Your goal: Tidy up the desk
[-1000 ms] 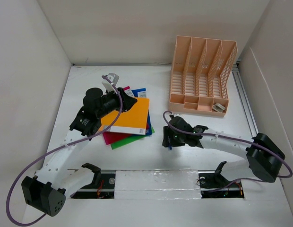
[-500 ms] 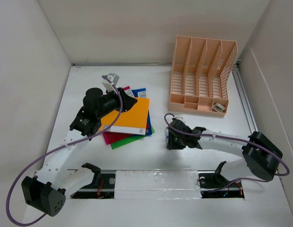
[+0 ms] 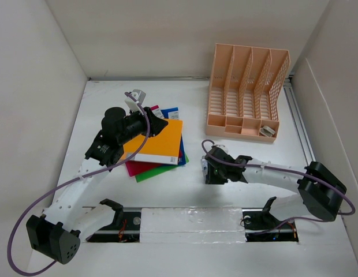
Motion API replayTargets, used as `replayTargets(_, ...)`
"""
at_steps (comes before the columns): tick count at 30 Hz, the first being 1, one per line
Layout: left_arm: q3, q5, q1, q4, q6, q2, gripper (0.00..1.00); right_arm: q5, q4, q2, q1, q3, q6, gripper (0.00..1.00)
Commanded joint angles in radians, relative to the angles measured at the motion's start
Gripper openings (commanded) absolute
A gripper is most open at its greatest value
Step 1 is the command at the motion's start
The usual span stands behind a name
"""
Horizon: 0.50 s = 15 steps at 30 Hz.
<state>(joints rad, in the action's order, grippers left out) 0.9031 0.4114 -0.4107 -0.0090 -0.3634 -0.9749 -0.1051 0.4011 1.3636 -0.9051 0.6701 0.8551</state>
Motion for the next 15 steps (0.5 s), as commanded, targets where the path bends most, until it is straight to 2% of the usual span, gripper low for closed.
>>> replayTargets(1,0.019,0.024,-0.002,0.032,0.009,0.01,0.23,-0.019,0.039,-0.046,-0.011,-0.004,0.024,0.24)
replayTargets(5,0.019,0.027,-0.002,0.034,0.007,0.016,0.23,-0.034,0.08,-0.073,-0.021,0.011,0.033,0.16)
replayTargets(13,0.017,0.04,-0.002,0.037,0.004,0.019,0.23,-0.194,0.217,-0.201,-0.021,0.132,0.024,0.14)
replayTargets(15,0.017,0.038,-0.002,0.04,0.003,0.025,0.23,-0.206,0.228,-0.207,0.011,0.172,-0.005,0.13)
